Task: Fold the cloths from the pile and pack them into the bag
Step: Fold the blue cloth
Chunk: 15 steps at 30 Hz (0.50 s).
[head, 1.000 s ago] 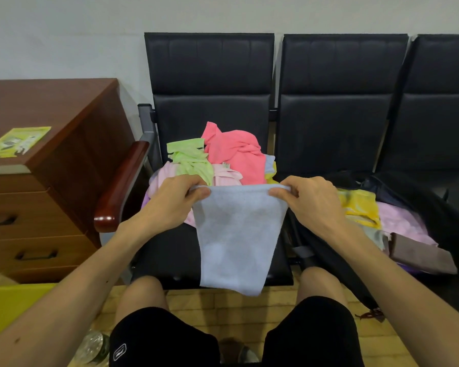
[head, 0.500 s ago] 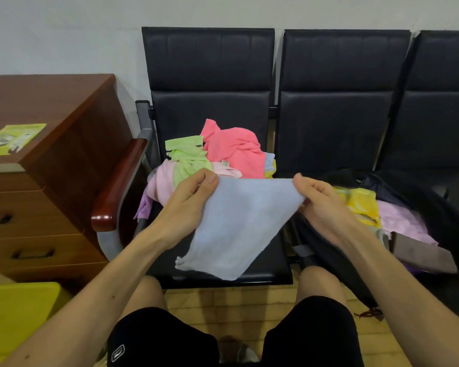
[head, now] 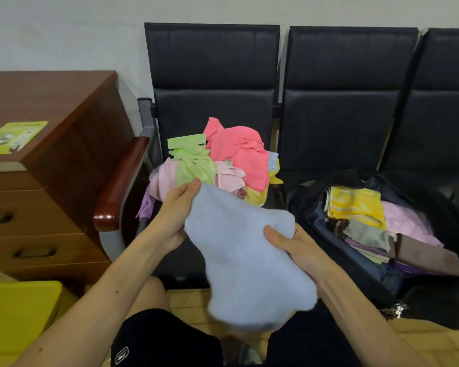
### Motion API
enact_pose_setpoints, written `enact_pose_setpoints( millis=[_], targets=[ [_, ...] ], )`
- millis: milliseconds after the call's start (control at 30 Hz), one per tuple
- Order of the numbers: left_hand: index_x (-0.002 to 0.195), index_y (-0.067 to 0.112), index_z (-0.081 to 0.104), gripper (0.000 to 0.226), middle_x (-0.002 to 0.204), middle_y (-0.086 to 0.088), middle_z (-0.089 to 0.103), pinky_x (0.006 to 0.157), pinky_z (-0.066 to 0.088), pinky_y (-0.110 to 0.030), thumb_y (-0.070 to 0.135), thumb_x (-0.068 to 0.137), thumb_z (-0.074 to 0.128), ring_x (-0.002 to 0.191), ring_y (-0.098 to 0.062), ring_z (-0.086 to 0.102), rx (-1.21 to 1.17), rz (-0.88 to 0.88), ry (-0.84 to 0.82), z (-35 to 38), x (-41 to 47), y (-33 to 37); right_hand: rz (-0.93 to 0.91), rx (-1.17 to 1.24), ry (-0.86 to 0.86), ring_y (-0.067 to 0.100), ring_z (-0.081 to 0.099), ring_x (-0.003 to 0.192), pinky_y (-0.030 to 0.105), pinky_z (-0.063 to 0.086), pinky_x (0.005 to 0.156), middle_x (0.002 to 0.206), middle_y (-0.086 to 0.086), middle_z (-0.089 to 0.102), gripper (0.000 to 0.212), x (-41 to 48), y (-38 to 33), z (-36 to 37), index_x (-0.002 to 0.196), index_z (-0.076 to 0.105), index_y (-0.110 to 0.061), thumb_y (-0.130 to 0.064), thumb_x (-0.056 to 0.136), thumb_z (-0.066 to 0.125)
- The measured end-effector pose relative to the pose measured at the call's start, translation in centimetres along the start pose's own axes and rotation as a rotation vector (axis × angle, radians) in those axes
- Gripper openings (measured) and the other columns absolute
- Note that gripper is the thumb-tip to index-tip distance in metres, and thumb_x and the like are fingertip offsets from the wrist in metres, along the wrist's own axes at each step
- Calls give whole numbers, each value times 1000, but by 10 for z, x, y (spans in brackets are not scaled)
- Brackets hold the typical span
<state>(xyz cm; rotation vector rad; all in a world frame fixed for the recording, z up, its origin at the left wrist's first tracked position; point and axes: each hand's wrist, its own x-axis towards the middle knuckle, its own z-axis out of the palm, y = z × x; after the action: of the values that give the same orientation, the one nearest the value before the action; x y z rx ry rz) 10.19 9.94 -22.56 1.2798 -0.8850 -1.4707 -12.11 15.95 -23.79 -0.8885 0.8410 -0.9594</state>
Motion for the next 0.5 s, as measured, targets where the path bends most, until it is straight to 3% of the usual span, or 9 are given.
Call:
enact_pose_setpoints(
  millis=[133,267,367,433,500],
  targets=[
    [125,16,65,42,119,-9,72,95,50,-41,46,98,52,108,-24,70,-332,-190,-107,-3,-5,-11,-75,-51,53,17,72,82,26,58,71,89,5,76,15,2,-7,12,80,81,-25,-30,78,66],
    [127,8,67,76,132,-15,64,106,46,-45,71,87,49,121,-32,62,-610,-186,-175,-4,-8,-31,-114,38,62,22,73,83,30,61,70,95,12,75,20,4,-12,20,86,80,-20,-30,71,72],
    [135,6,60,97,144,-18,53,118,29,-51,76,69,67,133,-39,50,-710,-247,-367,6,-21,-51,-139,102,123,24,74,85,36,62,73,96,11,76,16,5,-15,22,83,80,-19,-25,75,68],
    [145,5,48,111,153,-20,41,123,16,-53,70,62,80,142,-42,37,-785,-308,-527,15,-32,-65,-115,100,166,28,73,95,43,60,83,105,14,75,23,6,-13,22,98,76,-16,-26,79,67],
    [151,8,39,117,156,-18,38,123,16,-50,62,59,87,144,-40,34,-875,-400,-619,19,-39,-77,-95,75,219,28,72,98,43,59,84,108,14,74,33,10,-9,21,109,70,-12,-28,79,68]
  ],
)
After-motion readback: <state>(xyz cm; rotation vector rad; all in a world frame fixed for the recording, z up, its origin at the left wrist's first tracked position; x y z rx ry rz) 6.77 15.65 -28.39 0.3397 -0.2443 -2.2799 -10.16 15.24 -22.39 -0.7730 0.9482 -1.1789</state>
